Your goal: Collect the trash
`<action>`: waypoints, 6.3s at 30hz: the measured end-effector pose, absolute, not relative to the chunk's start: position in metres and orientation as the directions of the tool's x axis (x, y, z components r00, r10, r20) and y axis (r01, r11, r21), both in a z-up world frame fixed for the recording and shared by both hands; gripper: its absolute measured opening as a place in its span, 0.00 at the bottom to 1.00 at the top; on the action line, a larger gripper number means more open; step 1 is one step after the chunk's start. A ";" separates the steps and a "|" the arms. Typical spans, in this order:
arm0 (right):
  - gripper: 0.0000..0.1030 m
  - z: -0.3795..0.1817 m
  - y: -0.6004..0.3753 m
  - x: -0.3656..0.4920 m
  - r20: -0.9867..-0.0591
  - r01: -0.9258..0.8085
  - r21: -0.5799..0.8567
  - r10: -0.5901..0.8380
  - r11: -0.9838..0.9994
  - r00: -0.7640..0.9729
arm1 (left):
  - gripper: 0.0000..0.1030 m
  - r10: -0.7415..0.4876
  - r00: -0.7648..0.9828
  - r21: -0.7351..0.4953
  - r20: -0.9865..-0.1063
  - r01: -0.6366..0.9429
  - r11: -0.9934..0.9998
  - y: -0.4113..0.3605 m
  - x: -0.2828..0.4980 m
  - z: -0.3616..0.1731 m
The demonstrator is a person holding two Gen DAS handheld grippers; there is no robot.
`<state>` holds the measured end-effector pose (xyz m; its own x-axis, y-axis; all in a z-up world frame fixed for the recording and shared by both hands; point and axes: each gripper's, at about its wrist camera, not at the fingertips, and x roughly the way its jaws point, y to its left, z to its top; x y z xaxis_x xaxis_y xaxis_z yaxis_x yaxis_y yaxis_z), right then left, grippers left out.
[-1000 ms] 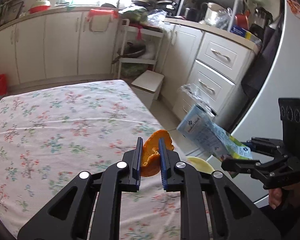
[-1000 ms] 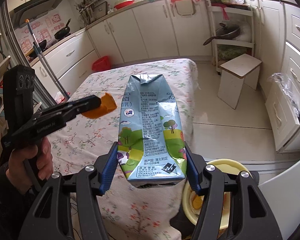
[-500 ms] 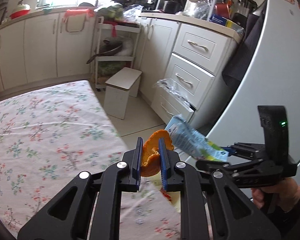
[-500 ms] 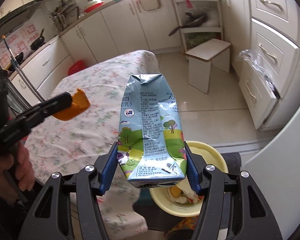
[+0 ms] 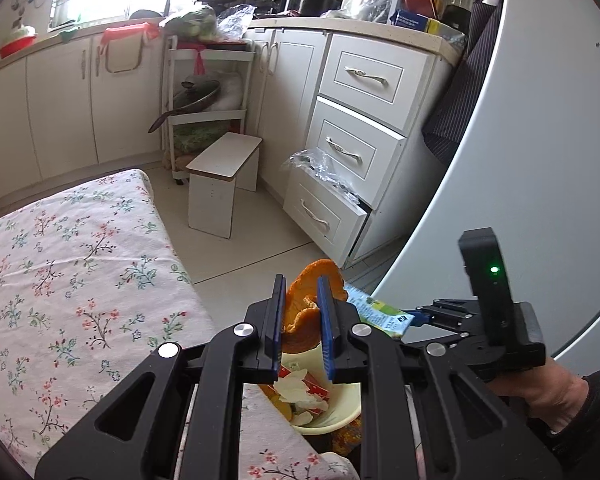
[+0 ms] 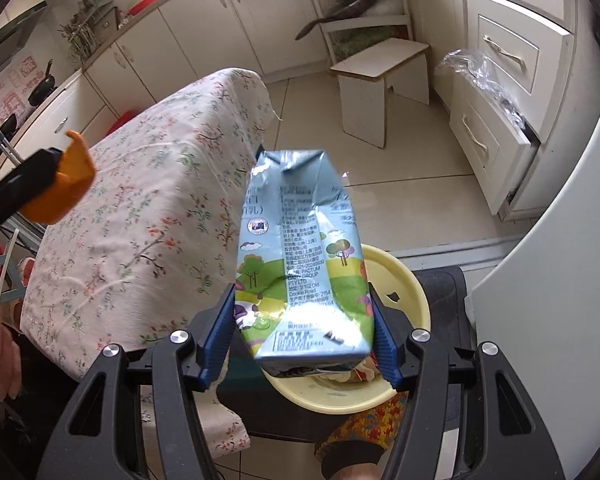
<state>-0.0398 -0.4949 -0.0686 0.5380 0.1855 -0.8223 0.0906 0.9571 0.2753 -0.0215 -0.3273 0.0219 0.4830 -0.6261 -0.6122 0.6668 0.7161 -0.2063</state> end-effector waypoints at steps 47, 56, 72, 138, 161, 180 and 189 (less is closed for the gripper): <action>0.66 0.055 -0.577 -0.087 -0.473 0.238 0.452 0.005 0.860 0.881 | 0.26 -0.466 0.330 -0.142 -0.821 0.673 0.726 -0.444 -0.026 -0.092; 0.67 0.054 -0.574 -0.084 -0.473 0.228 0.455 0.017 0.861 0.881 | 0.51 -0.448 0.377 -0.102 -0.811 0.662 0.742 -0.446 -0.028 -0.084; 0.75 0.062 -0.564 -0.087 -0.467 0.233 0.416 -0.013 0.879 0.884 | 0.85 -0.441 0.468 -0.056 -0.766 0.635 0.771 -0.410 -0.059 -0.042; 0.93 0.107 -0.338 -0.342 -0.454 0.342 0.084 -0.269 0.936 0.849 | 0.92 -0.340 0.754 0.024 -0.561 0.426 0.904 -0.151 -0.325 0.133; 0.93 0.105 -0.330 -0.352 -0.450 0.323 0.090 -0.250 0.942 0.857 | 0.92 -0.311 0.786 0.076 -0.534 0.412 0.908 -0.156 -0.335 0.144; 0.93 0.108 -0.328 -0.349 -0.451 0.314 0.088 -0.244 0.945 0.859 | 0.92 -0.300 0.794 0.087 -0.529 0.403 0.911 -0.160 -0.338 0.146; 0.93 0.109 -0.327 -0.350 -0.451 0.314 0.089 -0.243 0.945 0.859 | 0.92 -0.309 0.787 0.076 -0.535 0.408 0.910 -0.161 -0.339 0.147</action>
